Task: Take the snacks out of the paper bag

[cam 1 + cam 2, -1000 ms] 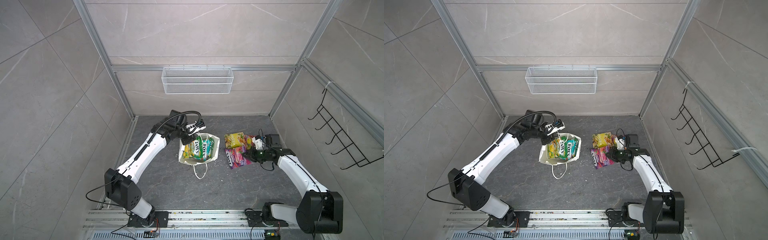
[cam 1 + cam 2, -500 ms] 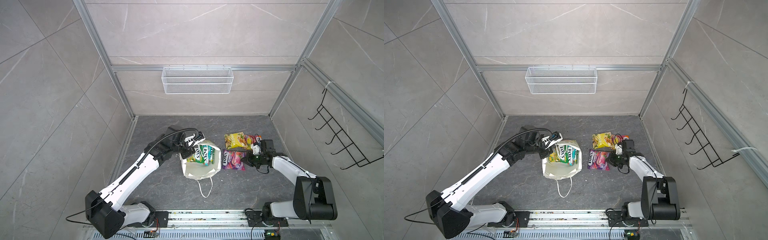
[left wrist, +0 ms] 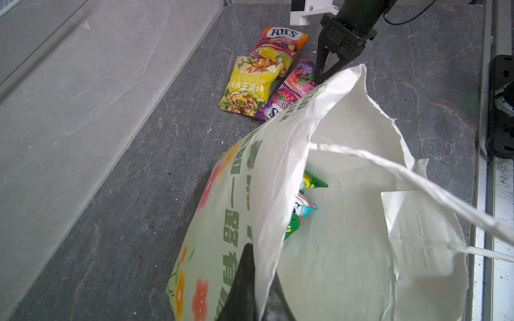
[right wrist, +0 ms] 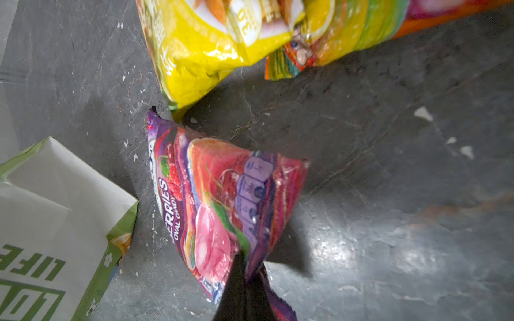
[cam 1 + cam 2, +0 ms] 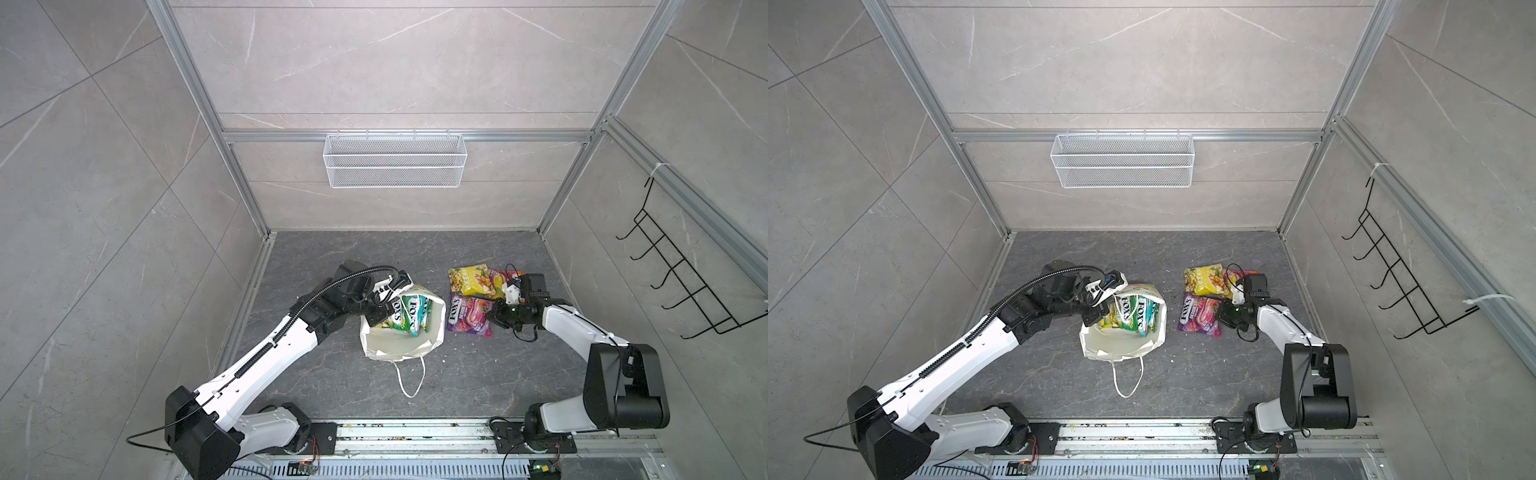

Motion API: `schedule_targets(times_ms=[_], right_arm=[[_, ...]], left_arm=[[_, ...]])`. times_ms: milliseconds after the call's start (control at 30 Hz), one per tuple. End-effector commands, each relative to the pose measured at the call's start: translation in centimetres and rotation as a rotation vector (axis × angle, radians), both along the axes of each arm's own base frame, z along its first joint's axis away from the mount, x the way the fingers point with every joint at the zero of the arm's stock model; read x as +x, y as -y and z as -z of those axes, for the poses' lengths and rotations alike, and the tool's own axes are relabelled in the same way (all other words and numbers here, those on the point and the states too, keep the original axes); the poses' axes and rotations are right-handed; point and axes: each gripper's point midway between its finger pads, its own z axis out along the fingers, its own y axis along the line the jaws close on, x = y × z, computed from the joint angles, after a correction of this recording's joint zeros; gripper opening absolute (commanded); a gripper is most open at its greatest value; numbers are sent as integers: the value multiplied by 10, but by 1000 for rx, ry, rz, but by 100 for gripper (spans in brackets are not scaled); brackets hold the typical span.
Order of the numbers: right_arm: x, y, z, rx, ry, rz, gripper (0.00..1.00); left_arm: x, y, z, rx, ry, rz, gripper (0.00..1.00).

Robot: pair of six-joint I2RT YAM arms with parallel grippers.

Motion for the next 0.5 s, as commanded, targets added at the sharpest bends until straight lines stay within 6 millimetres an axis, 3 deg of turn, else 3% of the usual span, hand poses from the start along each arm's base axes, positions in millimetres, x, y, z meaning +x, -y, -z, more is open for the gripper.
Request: schedule_targets(times_ms=[0,133,267,467], right_arm=[[6,8,-1,-58,-15,-15,6],[12,16,-3,-114,-24,-12,16],[16,20,-8,-134,-37,-9,20],[24,24,-22,-149,15,18,11]], left_arm=[[-2,11,-21,-84,47,21,0],[-8,12,-24,-91,65,39,0],[-11,11,-24,-91,61,44,0],[-8,12,-17,-88,55,35,0]])
